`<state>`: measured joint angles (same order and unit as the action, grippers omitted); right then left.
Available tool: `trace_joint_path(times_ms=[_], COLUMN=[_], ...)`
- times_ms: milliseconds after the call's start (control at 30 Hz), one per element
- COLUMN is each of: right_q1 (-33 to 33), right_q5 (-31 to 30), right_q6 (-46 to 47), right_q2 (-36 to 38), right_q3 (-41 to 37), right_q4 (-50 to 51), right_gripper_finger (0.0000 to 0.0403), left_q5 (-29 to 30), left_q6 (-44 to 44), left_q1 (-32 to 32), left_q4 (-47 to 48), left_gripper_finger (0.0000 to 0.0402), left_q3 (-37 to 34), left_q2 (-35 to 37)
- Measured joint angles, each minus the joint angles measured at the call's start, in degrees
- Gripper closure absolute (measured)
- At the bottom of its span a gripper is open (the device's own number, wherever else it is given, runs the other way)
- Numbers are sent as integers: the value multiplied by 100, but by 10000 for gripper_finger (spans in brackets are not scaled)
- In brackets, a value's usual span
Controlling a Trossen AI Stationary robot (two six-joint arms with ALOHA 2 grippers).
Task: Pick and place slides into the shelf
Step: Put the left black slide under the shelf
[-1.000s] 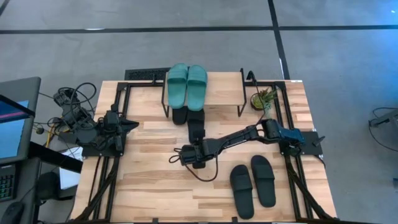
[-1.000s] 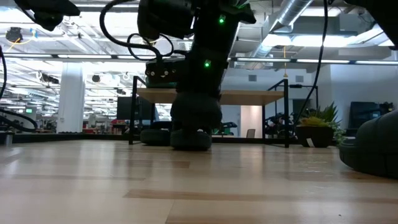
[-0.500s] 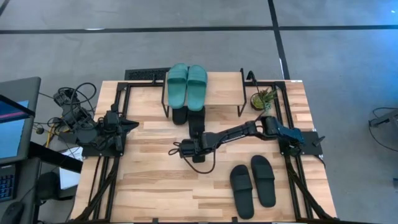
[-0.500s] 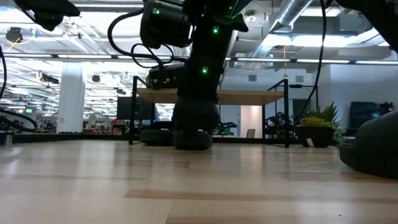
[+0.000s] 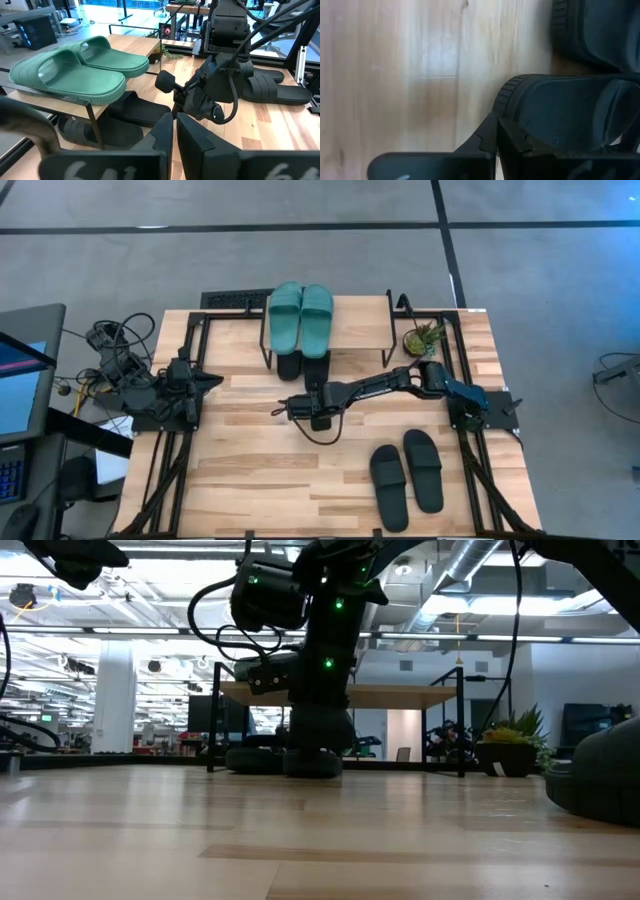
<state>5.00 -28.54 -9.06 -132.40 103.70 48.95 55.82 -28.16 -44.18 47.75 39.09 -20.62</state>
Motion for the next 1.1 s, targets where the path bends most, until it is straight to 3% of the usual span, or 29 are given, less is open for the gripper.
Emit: trace_joint_path(times_ms=[1100], right_q1=[-630], right_q5=[24], right_q6=[-885], right_q2=[-2], right_q3=[2], right_q4=[-394], right_gripper_finger=[403], left_q5=[292], left_q6=[-7], left_q1=[0], left_q4=[-3], left_gripper_finger=[388], left_q3=[0], left_q2=[0])
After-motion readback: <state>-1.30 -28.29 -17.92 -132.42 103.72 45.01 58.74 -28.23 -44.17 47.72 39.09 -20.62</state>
